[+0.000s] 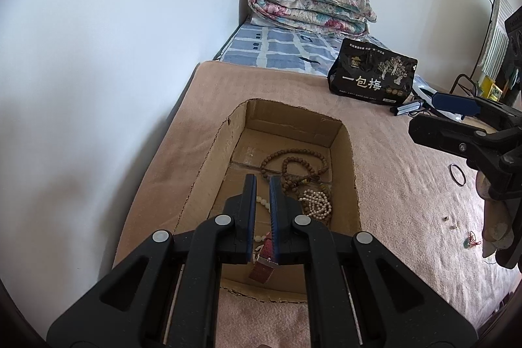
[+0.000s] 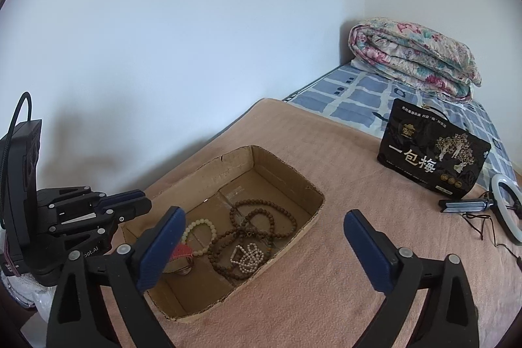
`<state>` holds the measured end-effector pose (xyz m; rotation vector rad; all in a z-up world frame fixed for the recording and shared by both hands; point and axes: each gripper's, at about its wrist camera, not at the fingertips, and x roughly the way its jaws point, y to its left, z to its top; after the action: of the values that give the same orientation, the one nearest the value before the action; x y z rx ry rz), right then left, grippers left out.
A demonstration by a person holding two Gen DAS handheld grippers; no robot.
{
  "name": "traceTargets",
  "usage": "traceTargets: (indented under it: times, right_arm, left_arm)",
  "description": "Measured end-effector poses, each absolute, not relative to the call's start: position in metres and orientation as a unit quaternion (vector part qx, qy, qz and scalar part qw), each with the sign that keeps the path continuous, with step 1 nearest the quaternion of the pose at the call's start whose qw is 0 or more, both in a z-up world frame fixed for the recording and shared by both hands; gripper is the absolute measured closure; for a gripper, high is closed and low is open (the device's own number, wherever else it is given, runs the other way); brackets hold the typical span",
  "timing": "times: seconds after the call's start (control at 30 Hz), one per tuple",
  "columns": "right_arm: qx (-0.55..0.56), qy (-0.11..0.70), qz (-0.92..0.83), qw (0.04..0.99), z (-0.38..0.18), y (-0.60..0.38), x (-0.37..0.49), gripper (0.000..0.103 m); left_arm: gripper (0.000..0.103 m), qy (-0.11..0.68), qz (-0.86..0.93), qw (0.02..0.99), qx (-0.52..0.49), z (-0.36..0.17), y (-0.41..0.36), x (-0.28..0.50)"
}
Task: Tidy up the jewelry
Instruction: 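Lower the jade bracelet and pearl necklace into the box and open both tools, then move the right tool to the blue bangle while the left tool approaches a pearl earring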
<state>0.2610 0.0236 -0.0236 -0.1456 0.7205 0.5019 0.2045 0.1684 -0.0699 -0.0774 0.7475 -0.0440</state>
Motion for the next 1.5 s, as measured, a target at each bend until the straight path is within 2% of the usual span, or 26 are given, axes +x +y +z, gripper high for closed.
traceTargets:
  times: [0.07,0.17,0.2,0.77,1.33,1.4,1.5]
  right_arm:
    - [-0.069,0.343,0.233,0.907,-0.021,0.016,0.256,0.000]
    - [-0.066,0.338,0.219,0.913,-0.017,0.002,0.251,0.000]
    - [-0.065,0.337,0.214,0.915,-0.017,-0.004,0.248,0.000]
    - [-0.047,0.329,0.111,0.937,-0.011,-0.147,0.213,0.000]
    - [-0.025,0.353,0.021,0.935,-0.034,-0.275,0.191,0.000]
    - [-0.019,0.359,0.014,0.933,-0.041,-0.287,0.192,0.000]
    - [-0.012,0.368,0.005,0.930,-0.052,-0.301,0.196,0.000]
  left_arm:
    - [0.095,0.363,-0.026,0.931,-0.032,-0.066,0.161,0.201]
    - [0.060,0.358,-0.038,0.933,-0.029,-0.062,0.149,0.196]
    - [0.058,0.353,-0.039,0.934,-0.028,-0.060,0.145,0.193]
    - [0.058,0.360,-0.143,0.922,-0.011,-0.060,0.033,0.172]
    - [0.058,0.401,-0.244,0.883,0.012,-0.101,-0.076,0.181]
    - [0.066,0.406,-0.254,0.878,0.018,-0.107,-0.089,0.184]
    - [0.069,0.414,-0.265,0.870,0.032,-0.119,-0.105,0.188]
